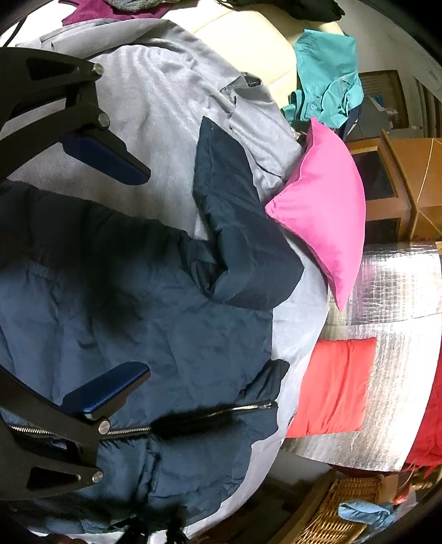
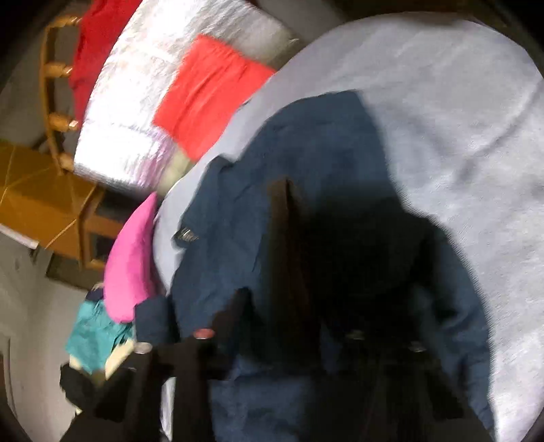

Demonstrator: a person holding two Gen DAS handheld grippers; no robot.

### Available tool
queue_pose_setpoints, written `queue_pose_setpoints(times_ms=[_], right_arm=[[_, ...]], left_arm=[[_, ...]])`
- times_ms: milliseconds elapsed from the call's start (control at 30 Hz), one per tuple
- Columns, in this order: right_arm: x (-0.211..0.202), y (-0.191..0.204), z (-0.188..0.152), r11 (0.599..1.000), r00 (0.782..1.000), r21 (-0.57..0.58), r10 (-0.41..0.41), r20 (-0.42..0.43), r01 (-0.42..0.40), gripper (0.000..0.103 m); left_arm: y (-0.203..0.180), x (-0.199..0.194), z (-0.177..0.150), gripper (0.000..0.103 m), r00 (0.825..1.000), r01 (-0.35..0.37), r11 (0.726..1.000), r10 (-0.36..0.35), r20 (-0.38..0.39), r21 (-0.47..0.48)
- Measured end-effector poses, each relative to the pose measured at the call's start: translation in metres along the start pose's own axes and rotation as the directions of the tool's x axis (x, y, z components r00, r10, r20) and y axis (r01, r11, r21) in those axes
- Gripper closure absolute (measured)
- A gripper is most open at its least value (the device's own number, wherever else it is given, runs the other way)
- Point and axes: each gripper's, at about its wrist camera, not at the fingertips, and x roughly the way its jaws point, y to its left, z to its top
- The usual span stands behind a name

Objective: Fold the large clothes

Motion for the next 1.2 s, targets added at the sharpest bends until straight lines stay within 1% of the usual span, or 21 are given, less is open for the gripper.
queue_pose_setpoints(times_ms=[33,100,133,200,233,267,333,367,433,467,533,600,633,733,767,833,933,1033,1067,1133,1200], right_arm=[[-0.002,0.010,-0.003,0.999,1.000,-0.040,0.025,0.005,-0.024,0.072],[-0.009,0.040,-0.012,0.984,0.995,-0.145,0.102,0.015,-0.099,0.072],[-0.012,0.055,-0.019,0.967,0.986,-0.197,0.169,0.006,-0.165,0.072],[-0.010,0.077,-0.031,0.931,0.961,-0.242,0.272,-0.045,-0.275,0.069],[-0.005,0.088,-0.038,0.907,0.942,-0.254,0.325,-0.086,-0.336,0.062],[0.001,0.098,-0.047,0.882,0.920,-0.262,0.368,-0.133,-0.391,0.039],[0.012,0.108,-0.059,0.859,0.897,-0.265,0.397,-0.194,-0.437,0.015],[0.015,0.108,-0.063,0.859,0.896,-0.266,0.394,-0.205,-0.438,0.015],[0.019,0.102,-0.063,0.873,0.907,-0.259,0.369,-0.203,-0.413,0.015],[0.014,0.093,-0.057,0.885,0.914,-0.239,0.363,-0.180,-0.398,0.015],[0.000,0.078,-0.044,0.904,0.931,-0.222,0.350,-0.103,-0.364,0.015],[-0.013,0.065,-0.032,0.928,0.950,-0.209,0.312,-0.018,-0.309,0.015],[-0.024,0.053,-0.022,0.946,0.960,-0.191,0.275,0.045,-0.262,0.015],[-0.044,0.026,-0.001,0.984,0.976,-0.128,0.145,0.160,-0.125,0.016],[-0.051,0.012,0.007,0.993,0.977,-0.086,0.091,0.191,-0.076,0.016],[-0.063,-0.013,0.020,1.000,0.972,-0.023,0.022,0.234,-0.017,0.016],[-0.064,-0.041,0.035,0.999,0.973,0.036,-0.045,0.226,0.038,0.020],[-0.053,-0.056,0.041,0.996,0.983,0.066,-0.078,0.167,0.068,0.027],[-0.048,-0.059,0.043,0.995,0.985,0.068,-0.079,0.152,0.070,0.028],[-0.037,-0.066,0.044,0.997,0.993,0.068,-0.054,0.107,0.047,0.032],[-0.024,-0.063,0.043,0.998,0.997,0.054,-0.038,0.072,0.034,0.033]], left_arm=[[0.002,0.000,0.001,0.000,1.000,-0.002,1.000,0.002,0.001,-0.006],[0.007,-0.001,0.001,0.000,1.000,-0.005,1.000,0.005,0.000,-0.023],[0.010,-0.001,0.001,0.000,1.000,-0.009,0.999,0.008,-0.001,-0.030],[0.014,0.000,0.001,0.000,1.000,-0.016,0.999,0.016,-0.002,-0.041],[0.017,0.000,0.001,0.000,1.000,-0.019,0.999,0.019,-0.004,-0.046],[0.018,0.000,0.000,0.000,1.000,-0.021,0.998,0.020,-0.005,-0.052],[0.021,0.001,0.001,0.000,1.000,-0.020,0.998,0.019,-0.009,-0.062],[0.022,0.001,0.001,0.000,1.000,-0.019,0.998,0.018,-0.012,-0.065],[0.022,0.001,0.001,0.000,1.000,-0.014,0.997,0.013,-0.013,-0.071],[0.022,0.001,0.001,0.000,1.000,-0.008,0.997,0.008,-0.010,-0.072],[0.019,0.003,0.002,0.000,1.000,0.004,0.998,-0.004,-0.009,-0.064],[0.019,0.009,0.004,0.000,0.998,0.050,0.996,-0.053,-0.037,-0.075],[0.021,0.014,0.004,0.000,0.995,0.075,0.993,-0.080,-0.056,-0.093],[0.028,0.030,0.004,0.000,0.983,0.126,0.976,-0.146,-0.108,-0.175],[0.031,0.035,0.004,0.000,0.980,0.134,0.969,-0.160,-0.118,-0.206],[0.036,0.045,0.003,0.003,0.974,0.147,0.955,-0.185,-0.130,-0.257],[0.034,0.057,0.006,0.005,0.956,0.193,0.933,-0.248,-0.155,-0.304],[0.030,0.071,0.008,0.005,0.924,0.266,0.894,-0.343,-0.171,-0.360],[0.029,0.077,0.009,0.005,0.913,0.284,0.877,-0.371,-0.171,-0.387],[0.030,0.085,0.009,0.005,0.902,0.298,0.849,-0.401,-0.164,-0.435],[0.032,0.094,0.008,0.005,0.885,0.313,0.811,-0.438,-0.158,-0.494]])
